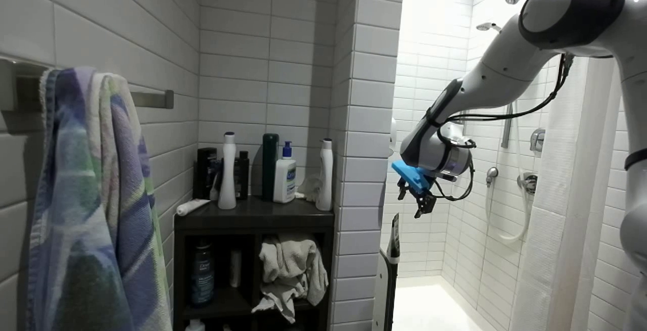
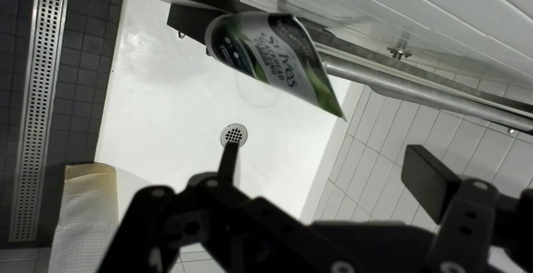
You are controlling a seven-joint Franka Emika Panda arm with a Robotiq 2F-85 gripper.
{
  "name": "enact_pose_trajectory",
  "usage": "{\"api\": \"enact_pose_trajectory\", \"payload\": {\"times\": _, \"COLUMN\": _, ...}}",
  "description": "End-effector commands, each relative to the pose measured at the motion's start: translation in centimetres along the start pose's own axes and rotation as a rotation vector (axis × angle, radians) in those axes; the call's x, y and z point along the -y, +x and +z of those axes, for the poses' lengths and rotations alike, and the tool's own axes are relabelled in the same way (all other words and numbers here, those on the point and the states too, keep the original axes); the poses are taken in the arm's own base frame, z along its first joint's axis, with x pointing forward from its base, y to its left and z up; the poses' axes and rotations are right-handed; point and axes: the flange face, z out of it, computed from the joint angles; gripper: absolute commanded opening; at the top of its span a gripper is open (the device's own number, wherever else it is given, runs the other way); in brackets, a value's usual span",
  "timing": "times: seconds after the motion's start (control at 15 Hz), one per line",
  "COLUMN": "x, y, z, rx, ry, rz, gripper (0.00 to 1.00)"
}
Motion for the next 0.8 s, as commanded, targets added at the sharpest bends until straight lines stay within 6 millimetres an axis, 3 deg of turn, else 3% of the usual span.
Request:
{"api": "enact_pose_trajectory", "payload": {"times": 0.0, "x": 0.2, "y": -0.1, "z": -0.2, "rx": 0.003, "ry": -0.003, "rz": 0.020, "gripper": 1.00}}
{"api": "enact_pose_trajectory", "payload": {"times": 0.27, "x": 0.5, "y": -1.0, "z": -0.8, "rx": 0.040, "ry": -0.006, "rz": 0.009, "gripper": 1.00}}
{"api": "enact_pose_trajectory", "payload": {"times": 0.73, "x": 0.0, "y": -1.7, "z": -0.2, "rx": 0.085, "ry": -0.064, "rz": 0.008, "gripper": 1.00}}
